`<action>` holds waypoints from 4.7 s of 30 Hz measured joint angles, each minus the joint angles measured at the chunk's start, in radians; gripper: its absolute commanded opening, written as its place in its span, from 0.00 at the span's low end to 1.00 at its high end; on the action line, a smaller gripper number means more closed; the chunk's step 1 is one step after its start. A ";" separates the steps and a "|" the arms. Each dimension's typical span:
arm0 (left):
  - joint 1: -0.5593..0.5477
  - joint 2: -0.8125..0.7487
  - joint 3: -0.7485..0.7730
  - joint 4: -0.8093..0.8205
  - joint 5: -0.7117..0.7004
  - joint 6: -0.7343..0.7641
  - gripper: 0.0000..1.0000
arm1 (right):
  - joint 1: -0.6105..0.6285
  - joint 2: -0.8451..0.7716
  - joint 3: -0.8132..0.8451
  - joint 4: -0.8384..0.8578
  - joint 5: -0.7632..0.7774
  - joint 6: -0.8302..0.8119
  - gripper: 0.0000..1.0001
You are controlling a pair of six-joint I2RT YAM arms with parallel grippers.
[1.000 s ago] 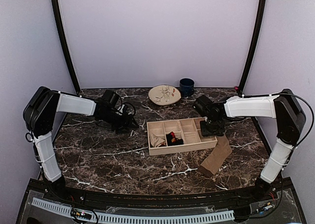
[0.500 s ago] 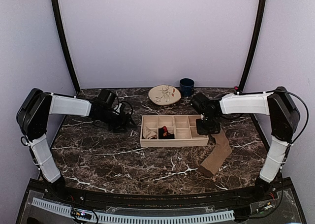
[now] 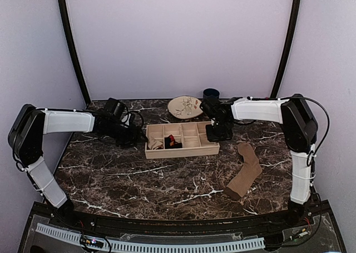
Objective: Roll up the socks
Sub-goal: Move the storage box to the center of the board, then roll the sock at the center of the board.
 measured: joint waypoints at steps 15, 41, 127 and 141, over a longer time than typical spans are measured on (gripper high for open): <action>0.005 -0.119 -0.005 -0.005 -0.150 0.047 0.67 | 0.019 -0.019 0.032 0.003 0.077 -0.058 0.56; 0.024 -0.314 -0.014 0.223 -0.373 0.111 0.99 | -0.046 -0.688 -0.326 0.612 0.240 -0.220 0.82; -0.115 -0.204 0.006 0.169 -0.421 0.177 0.94 | 0.367 -0.517 -0.732 -0.106 -0.265 -0.027 0.30; -0.115 -0.204 0.006 0.167 -0.424 0.170 0.94 | 0.366 -0.512 -0.734 -0.104 -0.259 -0.048 0.04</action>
